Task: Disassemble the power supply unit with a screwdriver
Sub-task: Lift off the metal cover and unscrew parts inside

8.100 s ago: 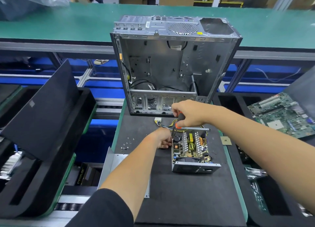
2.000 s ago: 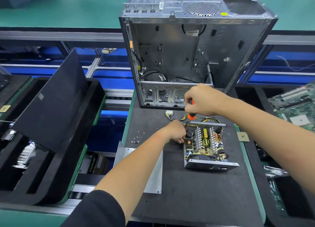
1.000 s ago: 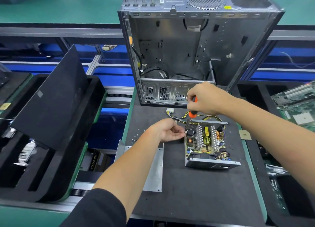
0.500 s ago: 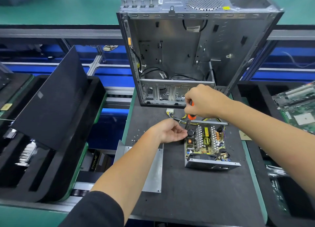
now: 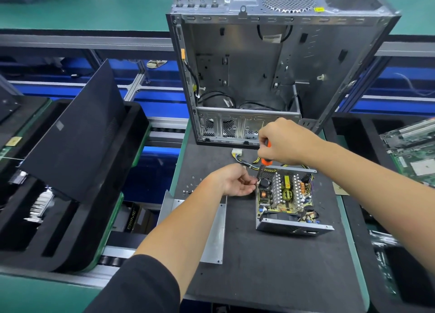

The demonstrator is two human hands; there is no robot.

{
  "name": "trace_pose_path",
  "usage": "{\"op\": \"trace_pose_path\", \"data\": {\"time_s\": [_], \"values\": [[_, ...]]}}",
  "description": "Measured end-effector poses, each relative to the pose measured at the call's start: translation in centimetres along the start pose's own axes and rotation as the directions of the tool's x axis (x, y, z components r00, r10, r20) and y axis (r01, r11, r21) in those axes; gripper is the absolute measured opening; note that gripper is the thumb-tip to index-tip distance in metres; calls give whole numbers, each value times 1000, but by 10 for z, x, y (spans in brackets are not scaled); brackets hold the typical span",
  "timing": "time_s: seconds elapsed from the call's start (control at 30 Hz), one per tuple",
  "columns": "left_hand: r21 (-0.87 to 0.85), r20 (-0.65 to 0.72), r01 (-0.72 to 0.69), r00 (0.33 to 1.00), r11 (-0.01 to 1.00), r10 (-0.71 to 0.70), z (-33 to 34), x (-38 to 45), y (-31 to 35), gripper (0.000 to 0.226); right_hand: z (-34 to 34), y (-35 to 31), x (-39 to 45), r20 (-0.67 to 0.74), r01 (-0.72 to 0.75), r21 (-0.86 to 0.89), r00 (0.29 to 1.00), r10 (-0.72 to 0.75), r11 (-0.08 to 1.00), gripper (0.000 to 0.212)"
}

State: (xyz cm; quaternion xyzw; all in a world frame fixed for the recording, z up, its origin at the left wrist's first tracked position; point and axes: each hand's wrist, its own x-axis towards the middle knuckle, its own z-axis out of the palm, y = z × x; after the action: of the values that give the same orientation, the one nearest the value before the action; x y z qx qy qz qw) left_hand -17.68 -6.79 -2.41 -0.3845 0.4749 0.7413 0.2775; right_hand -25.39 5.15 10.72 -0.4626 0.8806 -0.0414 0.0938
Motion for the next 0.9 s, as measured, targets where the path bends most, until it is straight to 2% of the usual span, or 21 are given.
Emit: {"op": "trace_pose_path", "data": {"time_s": [0.13,0.9], "values": [[37,-9,-13,1000,999,14,1,1,-1,32,3,1,1,-15,37,-41,999,-37,998,10],[80,4,-39,999,996,39,-5,9,-2,28,2,3,14,30,-32,47,999,30,998,13]]}}
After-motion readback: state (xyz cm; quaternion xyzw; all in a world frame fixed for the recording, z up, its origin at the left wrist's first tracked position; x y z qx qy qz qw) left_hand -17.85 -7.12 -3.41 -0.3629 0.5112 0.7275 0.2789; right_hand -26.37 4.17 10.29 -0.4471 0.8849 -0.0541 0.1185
